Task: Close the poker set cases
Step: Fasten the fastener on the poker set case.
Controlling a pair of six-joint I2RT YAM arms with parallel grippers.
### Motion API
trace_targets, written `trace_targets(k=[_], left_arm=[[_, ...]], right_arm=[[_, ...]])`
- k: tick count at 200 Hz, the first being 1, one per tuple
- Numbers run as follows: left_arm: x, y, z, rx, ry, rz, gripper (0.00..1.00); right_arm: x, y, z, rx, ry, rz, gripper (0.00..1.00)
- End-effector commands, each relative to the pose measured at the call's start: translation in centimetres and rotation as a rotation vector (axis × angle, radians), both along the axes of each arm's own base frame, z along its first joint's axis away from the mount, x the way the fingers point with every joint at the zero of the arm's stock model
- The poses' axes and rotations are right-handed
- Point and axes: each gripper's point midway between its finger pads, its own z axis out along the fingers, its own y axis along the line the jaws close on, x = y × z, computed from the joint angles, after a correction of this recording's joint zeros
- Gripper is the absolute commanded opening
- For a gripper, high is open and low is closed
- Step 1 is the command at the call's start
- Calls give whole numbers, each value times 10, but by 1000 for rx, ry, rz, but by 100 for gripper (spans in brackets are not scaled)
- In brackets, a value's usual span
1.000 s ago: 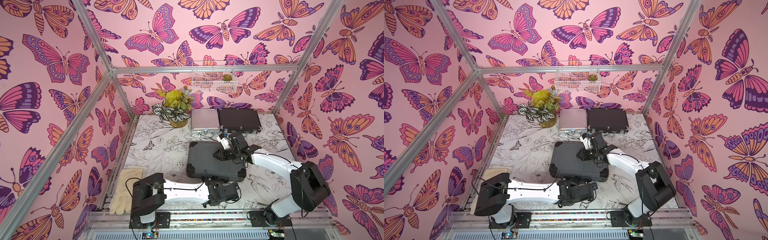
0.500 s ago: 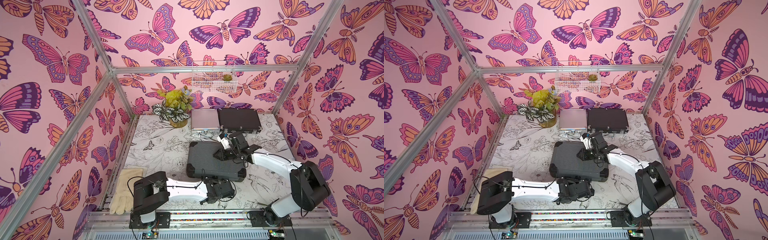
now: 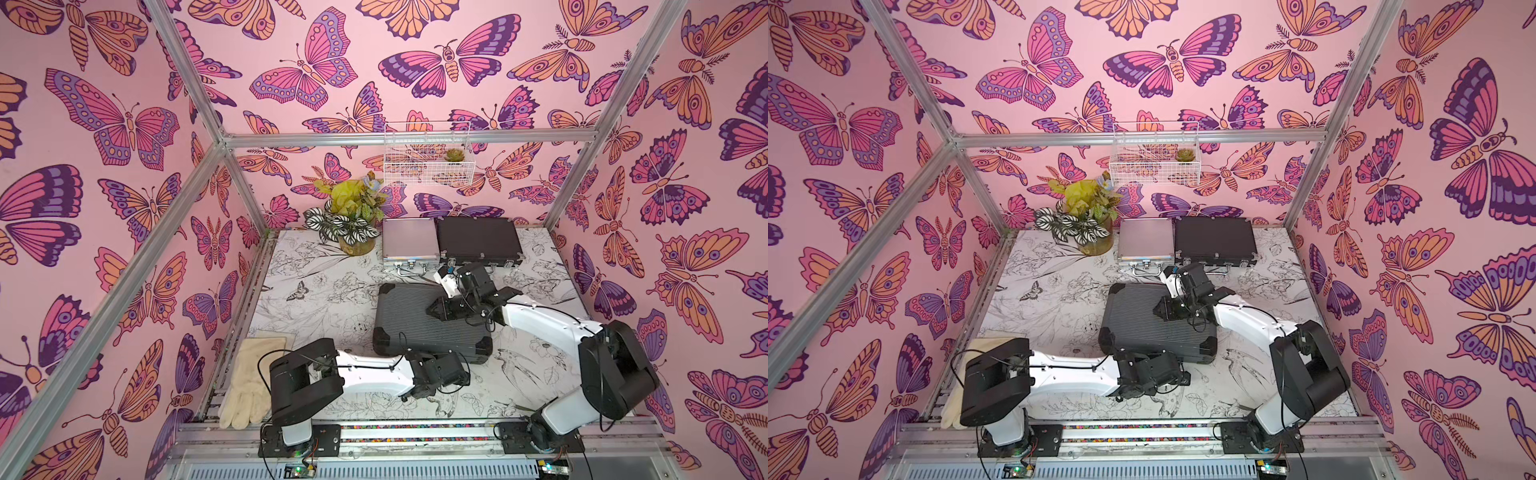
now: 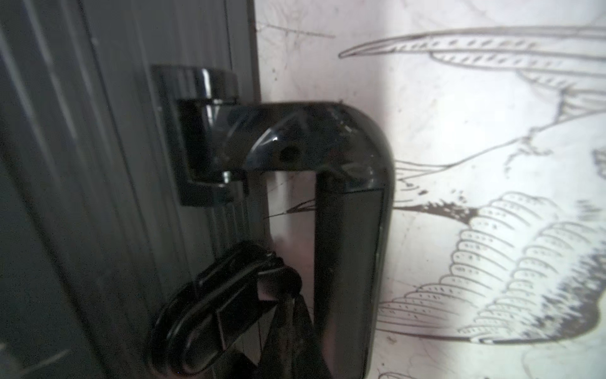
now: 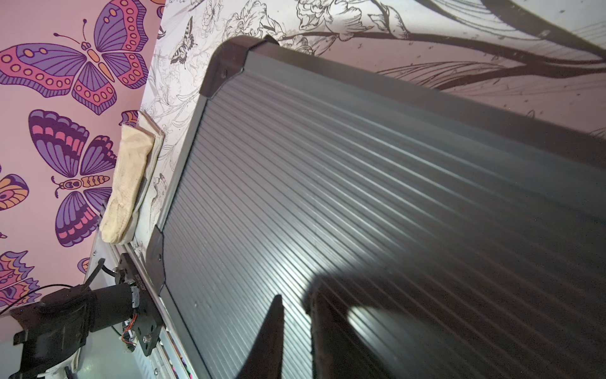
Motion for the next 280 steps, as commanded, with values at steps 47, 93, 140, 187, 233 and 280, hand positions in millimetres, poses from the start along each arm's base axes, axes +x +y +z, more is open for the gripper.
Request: trace_targets(k=[47, 93, 140, 187, 233, 280], left_arm=[[6, 20, -34, 59, 42, 6, 0], [6, 22, -45, 90, 57, 6, 0], [7, 32, -57, 141, 86, 27, 0], [9, 22, -34, 34, 66, 57, 0], [-4, 10, 16, -152, 95, 36, 1], [1, 18, 59, -324, 101, 87, 1]], right_arm=[[-22, -45, -69, -252, 189, -64, 20], [-21, -44, -68, -254, 187, -65, 20], [-21, -44, -66, -249, 186, -66, 20], [-21, -44, -64, -247, 182, -66, 20], [-21, -44, -64, -248, 184, -69, 20], [-20, -44, -63, -245, 183, -73, 20]])
